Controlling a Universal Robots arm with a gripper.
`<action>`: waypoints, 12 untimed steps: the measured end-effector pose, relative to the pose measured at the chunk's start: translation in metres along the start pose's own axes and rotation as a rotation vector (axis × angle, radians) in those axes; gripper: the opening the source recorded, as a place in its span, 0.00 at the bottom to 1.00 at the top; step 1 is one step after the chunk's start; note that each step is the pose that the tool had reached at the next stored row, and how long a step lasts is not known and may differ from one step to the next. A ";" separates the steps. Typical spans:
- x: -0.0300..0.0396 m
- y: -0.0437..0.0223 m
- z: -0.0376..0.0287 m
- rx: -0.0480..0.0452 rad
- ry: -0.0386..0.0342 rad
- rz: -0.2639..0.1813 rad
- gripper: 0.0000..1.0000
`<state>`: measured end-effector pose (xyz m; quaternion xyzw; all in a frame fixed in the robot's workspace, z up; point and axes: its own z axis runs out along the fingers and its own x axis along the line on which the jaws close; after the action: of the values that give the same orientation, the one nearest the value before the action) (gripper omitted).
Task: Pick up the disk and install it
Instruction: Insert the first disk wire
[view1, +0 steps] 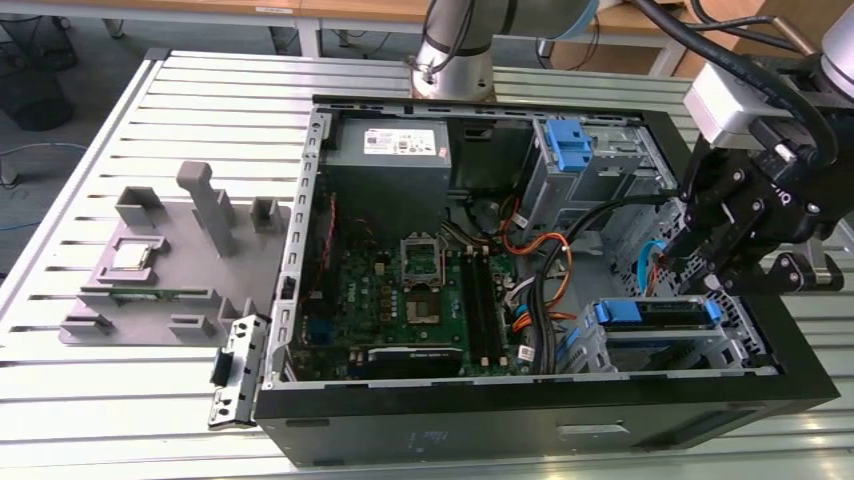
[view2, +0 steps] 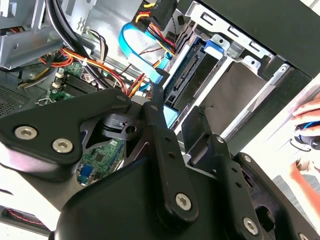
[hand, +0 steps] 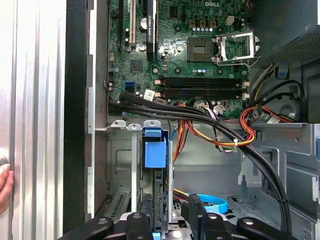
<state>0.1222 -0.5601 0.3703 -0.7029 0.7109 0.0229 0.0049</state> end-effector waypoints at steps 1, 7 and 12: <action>-0.0004 0.0000 0.0000 0.0000 -0.0002 0.000 0.42; -0.0030 0.0000 0.0005 0.0000 -0.0011 0.000 0.42; -0.0032 0.0000 0.0004 0.0000 -0.0009 0.000 0.42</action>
<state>0.1221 -0.5569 0.3700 -0.7029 0.7109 0.0233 0.0052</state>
